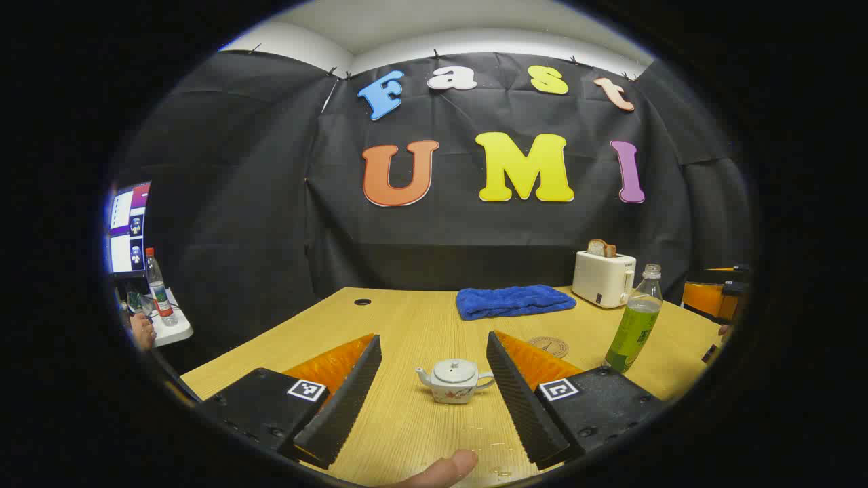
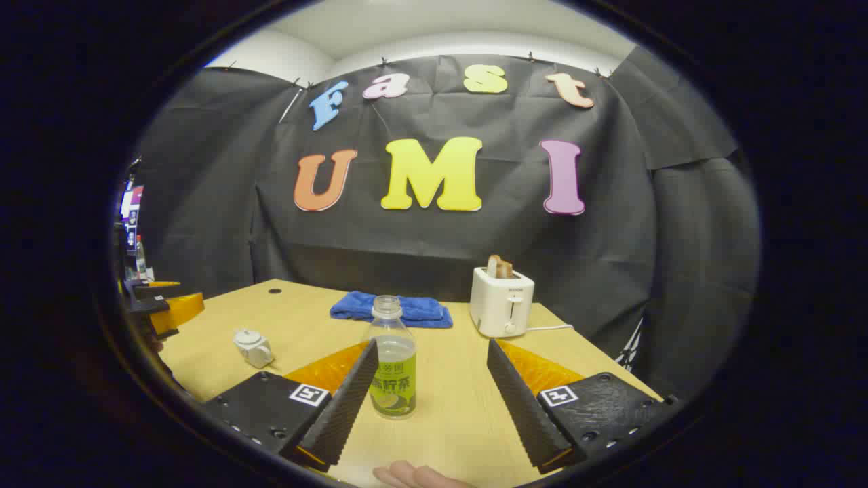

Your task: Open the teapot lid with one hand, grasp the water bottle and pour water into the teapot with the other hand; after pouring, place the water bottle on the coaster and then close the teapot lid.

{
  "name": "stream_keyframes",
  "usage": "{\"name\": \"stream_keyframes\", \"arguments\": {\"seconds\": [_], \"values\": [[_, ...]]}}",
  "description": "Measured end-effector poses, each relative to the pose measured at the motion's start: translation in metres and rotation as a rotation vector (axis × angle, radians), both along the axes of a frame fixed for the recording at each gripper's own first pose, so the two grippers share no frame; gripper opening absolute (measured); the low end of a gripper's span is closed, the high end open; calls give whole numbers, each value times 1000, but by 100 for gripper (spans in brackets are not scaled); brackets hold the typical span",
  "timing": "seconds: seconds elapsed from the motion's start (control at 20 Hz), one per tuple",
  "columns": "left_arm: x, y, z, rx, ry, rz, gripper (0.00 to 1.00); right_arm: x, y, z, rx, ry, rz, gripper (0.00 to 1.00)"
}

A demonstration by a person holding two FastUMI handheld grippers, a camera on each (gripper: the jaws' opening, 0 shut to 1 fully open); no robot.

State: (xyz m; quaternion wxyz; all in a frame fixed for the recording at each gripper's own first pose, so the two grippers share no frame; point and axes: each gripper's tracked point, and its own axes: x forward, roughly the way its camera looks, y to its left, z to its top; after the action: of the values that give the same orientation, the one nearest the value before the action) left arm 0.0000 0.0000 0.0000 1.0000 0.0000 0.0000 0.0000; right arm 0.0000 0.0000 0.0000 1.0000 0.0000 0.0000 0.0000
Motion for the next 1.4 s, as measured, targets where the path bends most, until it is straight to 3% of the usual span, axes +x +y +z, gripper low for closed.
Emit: {"name": "stream_keyframes", "arguments": {"seconds": [0.9,1.2,1.4], "values": [[15,-3,-29,-2,26,-48,98,2,-19,-15,-9,-29,-11,97],[48,-3,-33,-2,12,-66,98,12,-30,-28,-2,-19,-5,97],[79,-5,-51,-8,64,-54,98,16,-33,-37,2,-3,3,97]]}}
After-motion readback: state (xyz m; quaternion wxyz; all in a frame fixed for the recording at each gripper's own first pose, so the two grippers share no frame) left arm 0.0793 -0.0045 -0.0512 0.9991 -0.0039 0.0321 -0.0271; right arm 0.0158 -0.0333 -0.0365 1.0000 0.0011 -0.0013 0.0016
